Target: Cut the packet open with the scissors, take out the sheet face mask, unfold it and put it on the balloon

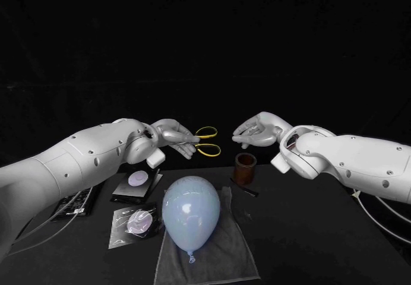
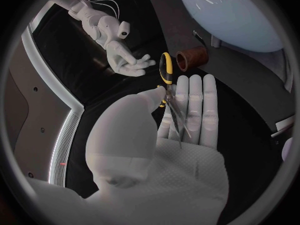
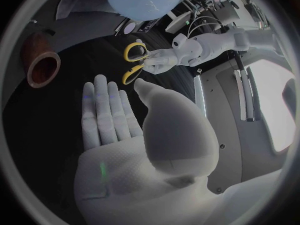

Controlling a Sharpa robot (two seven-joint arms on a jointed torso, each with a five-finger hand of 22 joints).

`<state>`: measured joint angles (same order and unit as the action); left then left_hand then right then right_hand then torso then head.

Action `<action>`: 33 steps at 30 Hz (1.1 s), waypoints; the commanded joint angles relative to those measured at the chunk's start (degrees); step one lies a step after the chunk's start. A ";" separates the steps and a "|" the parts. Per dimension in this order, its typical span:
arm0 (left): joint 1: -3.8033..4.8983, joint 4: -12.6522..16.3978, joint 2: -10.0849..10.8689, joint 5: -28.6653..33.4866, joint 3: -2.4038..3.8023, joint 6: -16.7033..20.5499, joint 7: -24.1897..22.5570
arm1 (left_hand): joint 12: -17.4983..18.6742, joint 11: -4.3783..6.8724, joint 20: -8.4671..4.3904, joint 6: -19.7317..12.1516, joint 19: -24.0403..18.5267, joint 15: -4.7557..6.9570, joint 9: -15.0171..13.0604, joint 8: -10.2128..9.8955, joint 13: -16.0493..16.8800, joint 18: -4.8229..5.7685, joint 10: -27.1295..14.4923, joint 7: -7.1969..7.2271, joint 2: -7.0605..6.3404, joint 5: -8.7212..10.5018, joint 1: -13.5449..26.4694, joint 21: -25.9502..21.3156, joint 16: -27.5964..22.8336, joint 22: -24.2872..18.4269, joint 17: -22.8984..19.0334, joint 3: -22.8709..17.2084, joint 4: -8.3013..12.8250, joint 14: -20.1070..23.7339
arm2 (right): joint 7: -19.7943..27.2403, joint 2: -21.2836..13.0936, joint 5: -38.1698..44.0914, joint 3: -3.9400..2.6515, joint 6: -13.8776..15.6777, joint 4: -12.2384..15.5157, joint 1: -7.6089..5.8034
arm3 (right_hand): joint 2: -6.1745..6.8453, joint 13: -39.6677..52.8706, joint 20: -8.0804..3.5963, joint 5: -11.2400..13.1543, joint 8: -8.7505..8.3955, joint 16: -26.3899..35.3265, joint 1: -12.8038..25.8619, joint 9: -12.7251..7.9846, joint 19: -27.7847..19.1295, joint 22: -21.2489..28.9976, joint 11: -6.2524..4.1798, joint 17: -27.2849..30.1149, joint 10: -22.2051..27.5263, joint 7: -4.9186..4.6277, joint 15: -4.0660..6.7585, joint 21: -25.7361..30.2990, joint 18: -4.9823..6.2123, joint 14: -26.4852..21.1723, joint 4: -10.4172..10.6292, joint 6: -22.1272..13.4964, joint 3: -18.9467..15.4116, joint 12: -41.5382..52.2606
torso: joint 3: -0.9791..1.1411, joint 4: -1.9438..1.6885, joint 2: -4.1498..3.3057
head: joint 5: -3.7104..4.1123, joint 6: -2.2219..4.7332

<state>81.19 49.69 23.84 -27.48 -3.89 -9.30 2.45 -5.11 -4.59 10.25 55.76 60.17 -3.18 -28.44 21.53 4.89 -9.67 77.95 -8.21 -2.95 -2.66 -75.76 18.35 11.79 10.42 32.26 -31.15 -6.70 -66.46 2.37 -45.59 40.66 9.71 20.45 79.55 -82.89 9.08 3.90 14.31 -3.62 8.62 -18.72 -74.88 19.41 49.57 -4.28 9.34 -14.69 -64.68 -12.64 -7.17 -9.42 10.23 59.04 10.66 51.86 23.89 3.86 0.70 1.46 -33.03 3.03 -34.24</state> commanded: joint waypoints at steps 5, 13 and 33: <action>-0.12 1.13 0.57 4.52 0.06 7.04 -6.62 | 0.24 -0.01 -0.08 0.12 -0.47 0.08 -0.11 0.05 -0.01 -0.36 0.06 0.07 0.23 -0.15 0.29 0.28 -0.21 0.07 0.12 -6.32 6.52 0.18 | 2.04 -0.22 -22.65 0.11 4.32 2.24 2.56 | 0.30 -0.28 2.41 0.41 -0.18 6.33 3.33 -1.44 -12.49 0.81 2.20 2.52 4.84 -2.01 -3.21 6.01 -0.42 -9.91 1.69 -3.41 -5.65 -0.16 | 0.03 0.08 -0.22 | -0.11 0.36; -0.40 1.63 0.74 5.20 0.05 8.05 -7.29 | 0.24 -0.01 -0.07 0.12 -0.48 0.08 -0.13 0.05 0.00 -0.36 0.07 0.07 0.23 -0.14 0.33 0.29 -0.21 0.07 0.13 -6.31 6.52 0.18 | 5.34 0.21 -29.25 0.14 3.17 4.10 3.87 | -0.63 -0.29 2.45 0.81 -0.01 7.76 5.38 -2.70 -16.24 0.93 3.84 3.58 10.85 -3.54 -4.73 6.13 -1.77 -14.48 5.49 -8.38 -16.52 -0.19 | 0.02 0.11 -0.08 | 0.03 0.31; -0.71 5.04 1.58 6.29 0.05 7.58 -7.67 | 0.24 0.00 -0.07 0.12 -0.52 0.08 -0.17 0.06 0.00 -0.37 0.08 0.08 0.24 -0.14 0.38 0.30 -0.23 0.09 0.14 -6.32 6.54 0.18 | 7.37 5.21 -32.61 0.13 2.25 0.98 4.58 | -5.96 -0.24 2.41 0.78 2.95 6.57 0.86 -3.12 -17.85 0.94 4.45 3.90 13.02 -4.09 -5.44 6.07 -2.43 -17.72 4.89 -11.71 -25.15 0.12 | 0.01 -0.02 -0.07 | -0.21 0.26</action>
<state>80.44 54.38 25.37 -22.29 -3.91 -1.72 -3.85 -5.11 -4.62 10.25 55.76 60.18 -3.29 -28.52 21.38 4.88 -9.24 77.92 -8.21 -3.27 -2.61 -75.44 18.35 11.78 10.46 32.31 -31.15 -6.70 -66.55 8.65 -40.55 8.94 9.90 23.15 80.88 -78.31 3.15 3.64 16.71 -3.10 11.29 -11.89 -73.73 16.35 31.69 -3.28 13.81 -10.84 -51.97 -10.85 -12.66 -3.37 8.31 41.61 15.43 40.51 -0.93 3.83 0.74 1.47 -33.11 2.88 -33.91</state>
